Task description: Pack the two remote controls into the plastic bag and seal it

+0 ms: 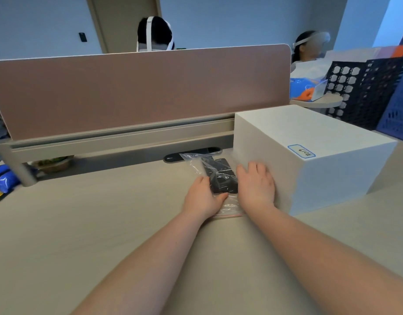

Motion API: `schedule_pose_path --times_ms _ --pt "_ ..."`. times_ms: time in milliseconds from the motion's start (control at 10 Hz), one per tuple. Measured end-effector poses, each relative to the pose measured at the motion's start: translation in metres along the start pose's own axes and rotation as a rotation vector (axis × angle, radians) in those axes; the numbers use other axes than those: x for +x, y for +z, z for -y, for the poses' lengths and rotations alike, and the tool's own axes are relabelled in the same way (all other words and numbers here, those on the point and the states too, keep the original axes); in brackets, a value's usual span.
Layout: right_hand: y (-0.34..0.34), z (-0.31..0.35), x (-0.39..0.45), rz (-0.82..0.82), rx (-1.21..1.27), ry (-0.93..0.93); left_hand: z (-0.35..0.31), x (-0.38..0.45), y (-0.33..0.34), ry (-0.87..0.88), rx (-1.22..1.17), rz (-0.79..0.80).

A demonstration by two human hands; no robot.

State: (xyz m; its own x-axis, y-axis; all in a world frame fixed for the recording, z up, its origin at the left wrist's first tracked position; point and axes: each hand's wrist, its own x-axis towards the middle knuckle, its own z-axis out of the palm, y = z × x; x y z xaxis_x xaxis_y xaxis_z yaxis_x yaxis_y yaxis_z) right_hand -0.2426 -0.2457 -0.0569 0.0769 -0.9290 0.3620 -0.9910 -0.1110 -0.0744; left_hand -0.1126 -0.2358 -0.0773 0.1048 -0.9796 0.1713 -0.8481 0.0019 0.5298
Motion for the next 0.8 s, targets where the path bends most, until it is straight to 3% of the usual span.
schedule_pose_path --times_ms 300,600,800 --pt "0.007 -0.014 -0.012 0.098 0.02 -0.052 0.013 -0.033 -0.01 -0.083 0.13 0.008" --pt "-0.018 -0.019 -0.038 0.316 0.103 0.012 0.016 -0.07 -0.034 -0.115 0.12 0.058" --pt "-0.048 -0.03 -0.073 0.288 0.3 0.051 0.031 -0.107 -0.045 -0.071 0.137 0.004"
